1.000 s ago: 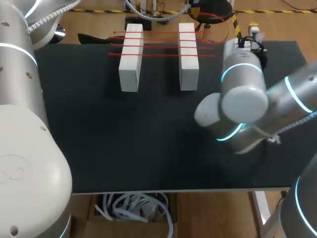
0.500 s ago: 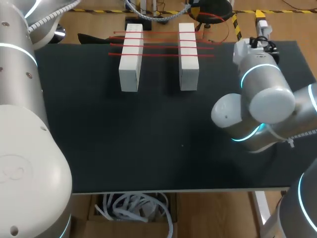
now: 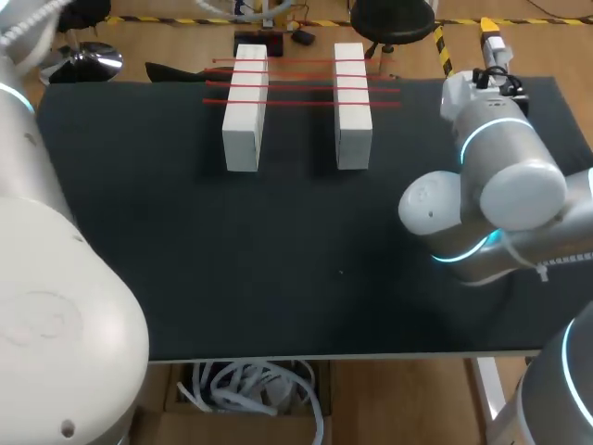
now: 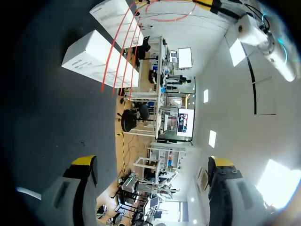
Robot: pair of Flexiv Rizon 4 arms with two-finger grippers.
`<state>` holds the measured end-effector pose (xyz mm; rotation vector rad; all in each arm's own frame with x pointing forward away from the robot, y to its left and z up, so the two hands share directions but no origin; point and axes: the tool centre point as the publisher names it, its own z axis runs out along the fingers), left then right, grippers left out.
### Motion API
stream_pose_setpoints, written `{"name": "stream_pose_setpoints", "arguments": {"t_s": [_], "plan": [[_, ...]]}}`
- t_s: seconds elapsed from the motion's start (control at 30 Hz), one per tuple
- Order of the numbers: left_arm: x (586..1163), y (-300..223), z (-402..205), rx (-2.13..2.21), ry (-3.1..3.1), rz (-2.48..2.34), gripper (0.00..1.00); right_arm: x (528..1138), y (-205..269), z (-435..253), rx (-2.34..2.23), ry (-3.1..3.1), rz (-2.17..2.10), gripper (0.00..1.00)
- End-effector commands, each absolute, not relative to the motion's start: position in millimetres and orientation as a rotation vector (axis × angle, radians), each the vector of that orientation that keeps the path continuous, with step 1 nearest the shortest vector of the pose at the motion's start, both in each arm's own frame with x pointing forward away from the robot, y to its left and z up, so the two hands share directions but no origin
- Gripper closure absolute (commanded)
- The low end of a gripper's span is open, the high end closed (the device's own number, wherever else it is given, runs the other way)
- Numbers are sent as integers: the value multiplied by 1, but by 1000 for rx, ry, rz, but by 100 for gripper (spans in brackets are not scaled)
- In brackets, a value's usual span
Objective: Grab the tape and strap the tape.
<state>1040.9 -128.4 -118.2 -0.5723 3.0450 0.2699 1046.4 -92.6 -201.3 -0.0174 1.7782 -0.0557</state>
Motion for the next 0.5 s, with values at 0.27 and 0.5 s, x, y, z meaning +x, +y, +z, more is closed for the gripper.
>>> {"name": "stream_pose_setpoints", "arguments": {"t_s": [0.27, 0.5], "plan": [[969, 93, -112, -1346, 2822, 516, 100, 1046, -93, -198, -22, 1787, -55, 0], [970, 103, -113, -1354, 2838, 528, 0, 1046, -93, -198, -22, 1787, -55, 0]]}}
